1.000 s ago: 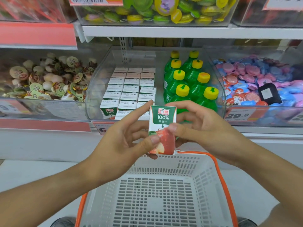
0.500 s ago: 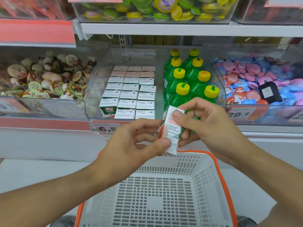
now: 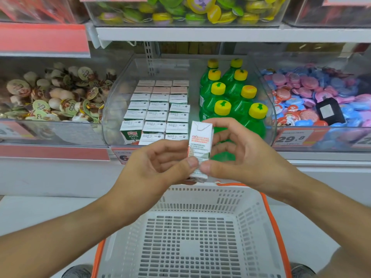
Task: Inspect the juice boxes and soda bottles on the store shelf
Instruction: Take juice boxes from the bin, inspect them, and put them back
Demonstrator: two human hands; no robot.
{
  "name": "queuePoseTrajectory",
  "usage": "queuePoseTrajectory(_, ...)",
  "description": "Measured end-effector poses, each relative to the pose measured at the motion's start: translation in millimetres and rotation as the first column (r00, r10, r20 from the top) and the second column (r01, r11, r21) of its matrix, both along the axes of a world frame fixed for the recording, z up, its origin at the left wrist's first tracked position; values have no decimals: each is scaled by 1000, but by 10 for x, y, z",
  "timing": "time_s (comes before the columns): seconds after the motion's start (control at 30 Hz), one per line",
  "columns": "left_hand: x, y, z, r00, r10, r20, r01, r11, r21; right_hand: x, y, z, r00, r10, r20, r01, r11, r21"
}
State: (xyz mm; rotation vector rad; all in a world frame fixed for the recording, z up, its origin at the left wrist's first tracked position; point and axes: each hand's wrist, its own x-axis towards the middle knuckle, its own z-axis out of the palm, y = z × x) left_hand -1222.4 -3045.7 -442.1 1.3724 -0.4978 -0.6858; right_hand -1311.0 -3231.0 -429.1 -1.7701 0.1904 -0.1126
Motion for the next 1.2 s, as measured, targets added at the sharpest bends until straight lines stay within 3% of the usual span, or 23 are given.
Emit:
queuePoseTrajectory(0.1,-7,-1,41,999,26,-37,-26,1000,2,-24,48,21,998,50,-28,-45,986,160)
queuePoseTrajectory(0.2,-1,10,86,1000,-22,9,22,999,43,-58,103,42,1000,-18,-14,19,991,135)
queuePoseTrajectory(0.27,21,33,84,991,-72,113,60,993,106,-56,114,51,996,-82,-22,84,990,115)
queuePoseTrajectory(0.37,51,96,31,924,-143,356,62,972,228,-21,82,65,986,-154,-63,165,959,232)
queuePoseTrajectory(0.43,43,118,34,843,-121,524,8,977,212,-12,76,104,985,-156,-77,172,936,306)
queuePoseTrajectory(0.53,7,90,97,590,-81,803,-10,994,108,-30,152,148,988,-121,-96,143,949,281)
queuePoseTrajectory(0.6,-4,60,131,490,-51,870,-23,997,71,-60,226,142,989,-83,-120,109,967,230)
queuePoseTrajectory(0.63,-7,48,136,481,-34,876,-36,998,59,-72,254,133,989,-62,-134,91,971,221)
queuePoseTrajectory(0.9,3,57,81,617,26,786,-46,999,3,-102,185,110,990,60,-130,-23,962,272)
queuePoseTrajectory(1.2,-5,69,104,716,41,696,12,997,-71,-132,152,124,984,30,-178,14,971,238)
